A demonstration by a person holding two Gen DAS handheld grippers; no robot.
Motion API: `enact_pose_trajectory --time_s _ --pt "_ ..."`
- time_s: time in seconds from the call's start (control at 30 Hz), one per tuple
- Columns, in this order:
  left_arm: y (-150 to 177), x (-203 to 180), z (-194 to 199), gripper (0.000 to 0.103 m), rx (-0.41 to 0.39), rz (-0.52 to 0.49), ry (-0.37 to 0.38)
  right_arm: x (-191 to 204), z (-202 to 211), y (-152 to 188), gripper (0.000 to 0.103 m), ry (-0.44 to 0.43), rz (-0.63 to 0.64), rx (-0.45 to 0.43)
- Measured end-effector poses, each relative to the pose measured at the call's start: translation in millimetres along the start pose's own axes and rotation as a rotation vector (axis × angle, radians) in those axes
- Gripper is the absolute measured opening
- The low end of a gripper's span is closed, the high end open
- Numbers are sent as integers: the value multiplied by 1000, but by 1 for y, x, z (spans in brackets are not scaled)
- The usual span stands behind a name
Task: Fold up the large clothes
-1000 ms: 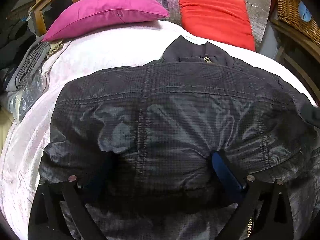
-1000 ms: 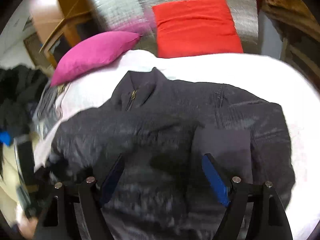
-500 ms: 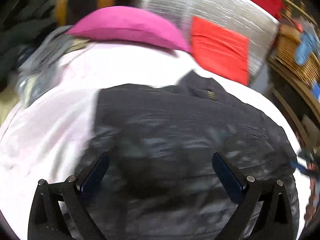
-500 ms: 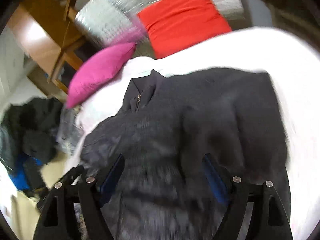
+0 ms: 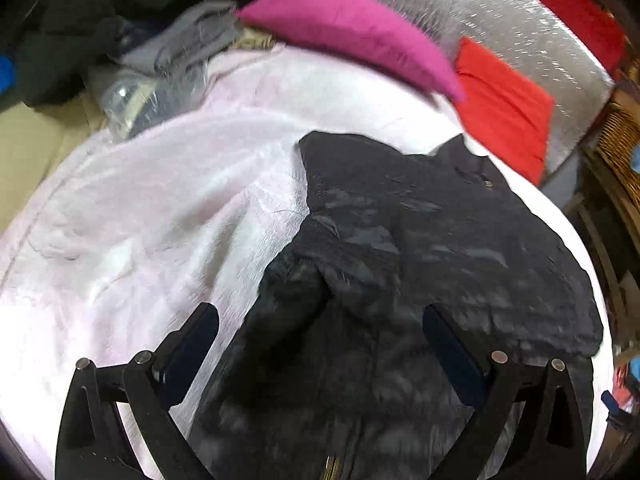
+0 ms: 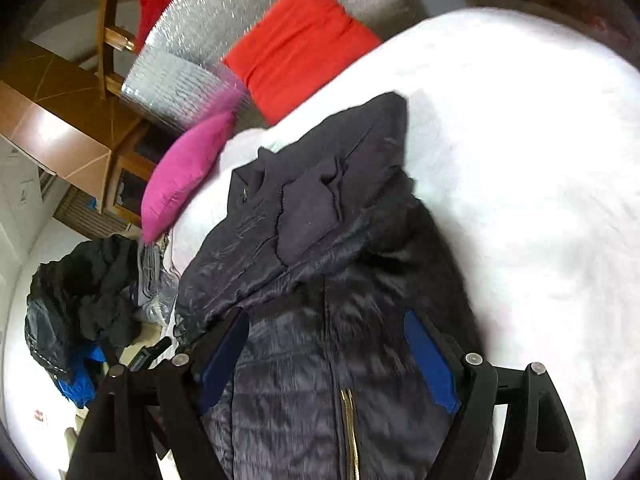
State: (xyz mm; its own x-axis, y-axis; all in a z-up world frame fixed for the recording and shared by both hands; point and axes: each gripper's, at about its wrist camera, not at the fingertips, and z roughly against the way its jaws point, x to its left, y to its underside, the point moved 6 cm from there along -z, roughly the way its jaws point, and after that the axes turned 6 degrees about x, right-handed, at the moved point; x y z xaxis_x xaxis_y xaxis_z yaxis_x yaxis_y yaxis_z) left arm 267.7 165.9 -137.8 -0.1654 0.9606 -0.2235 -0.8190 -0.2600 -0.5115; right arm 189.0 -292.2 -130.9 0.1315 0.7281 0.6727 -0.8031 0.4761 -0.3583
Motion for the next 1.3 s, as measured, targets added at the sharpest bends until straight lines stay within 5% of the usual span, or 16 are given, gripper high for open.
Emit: enact_pose_trajectory --time_s 0.17,0.33,0.47,0.5,0.53,0.57,0.77,0.87,0.97,1.3 --pt "40 23 32 101 -37 8 -5 -24 18 8 83 43 -47 -7" --pt "71 47 35 101 7 50 -29 -19 0 -43 83 151 43 -65" --pt "80 55 31 101 18 62 -50 -23 -45 -76 81 230 86 -8" --pt "81 54 29 101 20 53 -58 -22 -53 -77 78 238 111 5" --pt "82 53 27 101 22 43 -68 -26 -66 -78 51 276 140 48" --pt "83 52 27 101 19 36 -70 -32 -73 -77 37 294 133 77" --pt "87 47 23 101 22 16 -76 -52 -79 -79 39 233 62 77" --pt "88 42 26 101 21 13 -72 -60 -71 -77 57 150 -23 73" --pt "91 38 36 101 14 -4 -72 -52 -51 -62 74 167 -22 69" --pt "108 26 78 101 -30 -31 -31 -46 25 35 76 111 33 95"
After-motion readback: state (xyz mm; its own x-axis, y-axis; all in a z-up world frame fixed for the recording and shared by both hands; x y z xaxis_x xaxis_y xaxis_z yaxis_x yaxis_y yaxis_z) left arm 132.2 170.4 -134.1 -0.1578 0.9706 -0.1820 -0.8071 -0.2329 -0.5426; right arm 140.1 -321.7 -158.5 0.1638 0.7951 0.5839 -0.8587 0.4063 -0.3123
